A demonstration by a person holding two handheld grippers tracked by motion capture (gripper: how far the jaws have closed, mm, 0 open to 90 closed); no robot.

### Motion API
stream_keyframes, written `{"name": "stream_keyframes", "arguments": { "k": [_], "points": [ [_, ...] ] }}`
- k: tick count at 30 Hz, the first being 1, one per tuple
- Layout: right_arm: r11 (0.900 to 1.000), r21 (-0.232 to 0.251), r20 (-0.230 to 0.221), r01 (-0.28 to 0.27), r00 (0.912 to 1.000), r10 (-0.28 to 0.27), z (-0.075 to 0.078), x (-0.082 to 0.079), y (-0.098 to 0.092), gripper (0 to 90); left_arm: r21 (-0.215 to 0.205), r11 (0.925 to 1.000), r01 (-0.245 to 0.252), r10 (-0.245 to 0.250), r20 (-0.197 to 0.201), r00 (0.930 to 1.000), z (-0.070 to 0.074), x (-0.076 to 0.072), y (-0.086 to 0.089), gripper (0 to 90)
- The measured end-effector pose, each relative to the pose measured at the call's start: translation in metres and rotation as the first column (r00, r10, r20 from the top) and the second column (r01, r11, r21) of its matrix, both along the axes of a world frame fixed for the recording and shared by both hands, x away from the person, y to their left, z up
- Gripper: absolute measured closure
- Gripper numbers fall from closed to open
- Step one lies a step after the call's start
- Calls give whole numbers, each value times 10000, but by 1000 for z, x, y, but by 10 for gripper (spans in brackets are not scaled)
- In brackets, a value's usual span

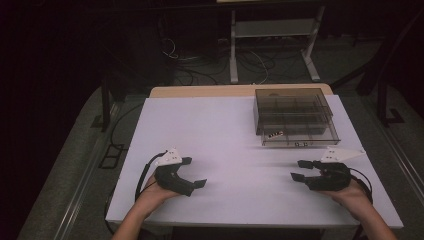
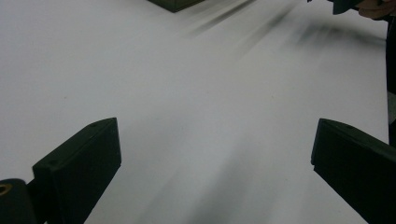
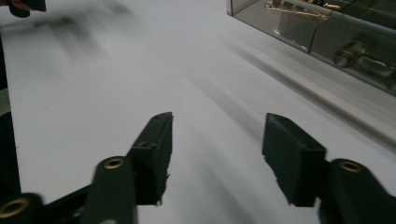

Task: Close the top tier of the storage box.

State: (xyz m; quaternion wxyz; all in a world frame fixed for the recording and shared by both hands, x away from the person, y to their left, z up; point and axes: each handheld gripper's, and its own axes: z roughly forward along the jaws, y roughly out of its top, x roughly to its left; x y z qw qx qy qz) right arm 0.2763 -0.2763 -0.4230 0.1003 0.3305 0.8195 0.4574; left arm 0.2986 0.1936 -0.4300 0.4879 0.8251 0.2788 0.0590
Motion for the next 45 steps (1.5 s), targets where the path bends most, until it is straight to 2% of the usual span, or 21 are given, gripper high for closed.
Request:
{"name": "stream_keyframes", "arguments": {
  "k": [9, 17, 26, 37, 45],
  "points": [
    [9994, -18, 56, 359, 9993, -359, 6, 8, -13, 720, 69, 9999, -140, 140, -11, 9999, 0, 0, 1, 6],
    [9986, 41, 7, 528, 9986, -528, 10, 16, -24, 885, 64, 9997, -230, 231, -45, 9997, 0, 1, 1, 6],
    [9965, -68, 68, 836, 9965, -836, 12, 24, -30, 889, 16, 9997, -224, 224, -111, 9997, 0, 1, 0, 6],
    [9880, -237, 135, 1525, 9882, -1523, 14, 40, -39, 889, -14, 10000, -11, 11, -101, 9999, -1, -1, -3, 7],
    [9855, -248, 180, 1681, 9857, -1676, 15, 48, -42, 890, 37, 10000, 78, -77, -128, 9999, -1, -1, -4, 7]
  ]
}}
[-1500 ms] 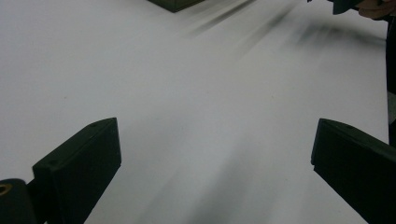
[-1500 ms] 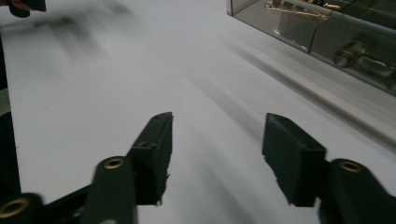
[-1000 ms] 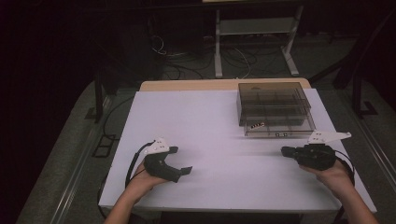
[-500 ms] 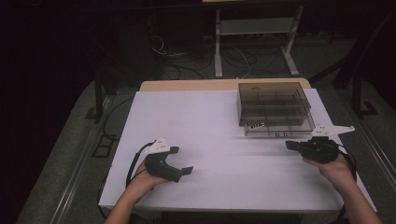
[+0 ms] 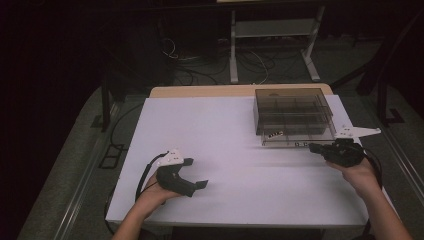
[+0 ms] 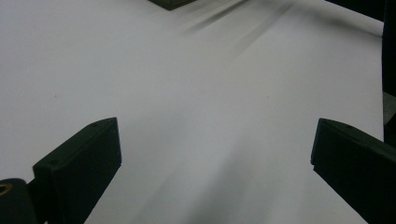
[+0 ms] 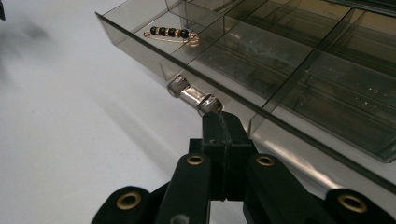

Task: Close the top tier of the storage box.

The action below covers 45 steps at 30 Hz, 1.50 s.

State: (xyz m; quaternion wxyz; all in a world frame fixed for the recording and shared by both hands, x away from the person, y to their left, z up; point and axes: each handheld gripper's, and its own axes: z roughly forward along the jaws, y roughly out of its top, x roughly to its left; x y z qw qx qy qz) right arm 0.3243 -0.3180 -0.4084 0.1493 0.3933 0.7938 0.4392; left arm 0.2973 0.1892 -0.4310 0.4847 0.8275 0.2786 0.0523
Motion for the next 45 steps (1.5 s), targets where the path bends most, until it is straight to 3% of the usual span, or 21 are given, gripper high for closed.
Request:
{"name": "stream_keyframes", "arguments": {
  "k": [25, 45],
  "points": [
    [9998, -187, 138, 17, 9999, -14, 3, 14, 5, 890, 61, 10000, 29, -29, -44, 10000, 0, 0, -1, 7],
    [9991, 34, 284, 421, 9987, -422, 5, 35, 8, 890, 134, 9999, -108, 110, -138, 9998, -2, 1, -1, 7]
  ]
}}
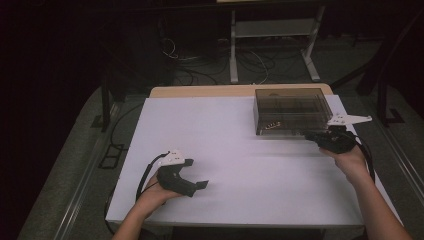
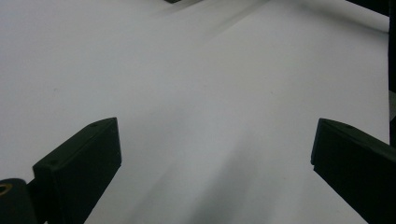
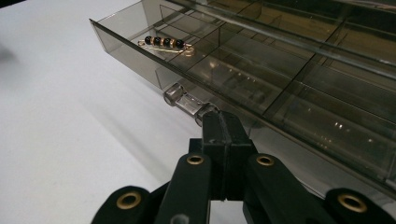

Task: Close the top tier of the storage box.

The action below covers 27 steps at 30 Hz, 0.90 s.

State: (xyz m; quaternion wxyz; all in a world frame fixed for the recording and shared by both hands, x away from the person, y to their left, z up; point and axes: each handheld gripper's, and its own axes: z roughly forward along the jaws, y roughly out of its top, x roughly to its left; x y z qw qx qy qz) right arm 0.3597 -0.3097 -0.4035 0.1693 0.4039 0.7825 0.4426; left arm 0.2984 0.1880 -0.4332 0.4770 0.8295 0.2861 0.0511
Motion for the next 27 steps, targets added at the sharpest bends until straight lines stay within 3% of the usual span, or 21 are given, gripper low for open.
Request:
{"name": "stream_keyframes", "arguments": {
  "k": [15, 27],
  "points": [
    [9983, 282, 110, 514, 9986, -518, 0, 21, 1, 890, -18, 10000, -28, 28, -19, 10000, 0, 1, 1, 7],
    [9965, 156, 192, 823, 9964, -826, -1, 30, 4, 890, -3, 10000, 1, -1, -83, 10000, -1, 1, 0, 7]
  ]
}}
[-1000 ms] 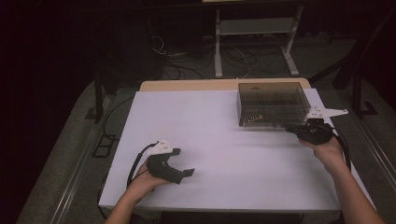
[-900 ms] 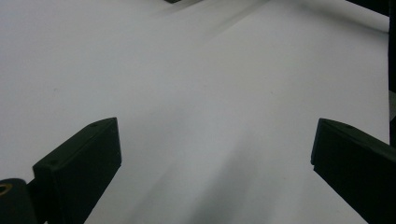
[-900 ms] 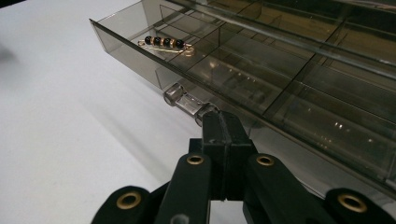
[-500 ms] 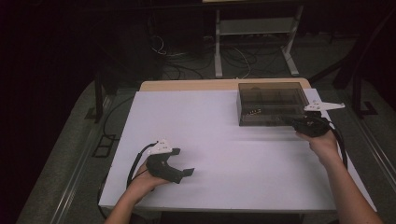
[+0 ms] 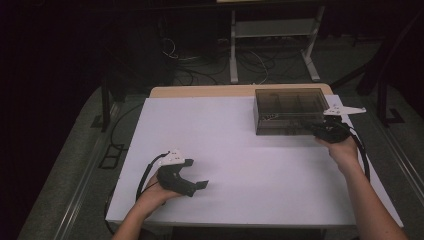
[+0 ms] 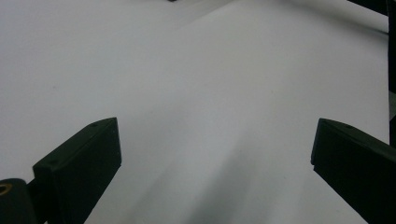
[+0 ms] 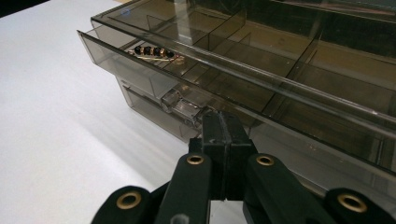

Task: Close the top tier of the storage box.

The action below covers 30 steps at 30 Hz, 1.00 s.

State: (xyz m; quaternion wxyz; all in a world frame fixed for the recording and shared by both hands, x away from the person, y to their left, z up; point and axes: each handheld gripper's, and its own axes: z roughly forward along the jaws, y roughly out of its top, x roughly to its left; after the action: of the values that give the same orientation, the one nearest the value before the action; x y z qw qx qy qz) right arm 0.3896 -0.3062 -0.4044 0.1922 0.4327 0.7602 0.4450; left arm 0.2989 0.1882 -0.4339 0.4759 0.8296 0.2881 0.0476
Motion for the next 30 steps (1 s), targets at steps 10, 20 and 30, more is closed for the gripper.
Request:
{"name": "stream_keyframes", "arguments": {
  "k": [10, 20, 30],
  "points": [
    [9995, -40, 51, 315, 9995, -315, -1, 8, 2, 890, 24, 10000, -32, 32, -9, 10000, 0, 1, 1, 7],
    [9985, -177, 125, 519, 9986, -517, -4, 12, 4, 890, 79, 10000, -55, 55, -56, 10000, -1, 0, 1, 7],
    [9989, -264, -38, 380, 9993, -381, 3, -1, 1, 888, 77, 9999, -99, 100, -6, 10000, 0, -2, 3, 7]
  ]
}}
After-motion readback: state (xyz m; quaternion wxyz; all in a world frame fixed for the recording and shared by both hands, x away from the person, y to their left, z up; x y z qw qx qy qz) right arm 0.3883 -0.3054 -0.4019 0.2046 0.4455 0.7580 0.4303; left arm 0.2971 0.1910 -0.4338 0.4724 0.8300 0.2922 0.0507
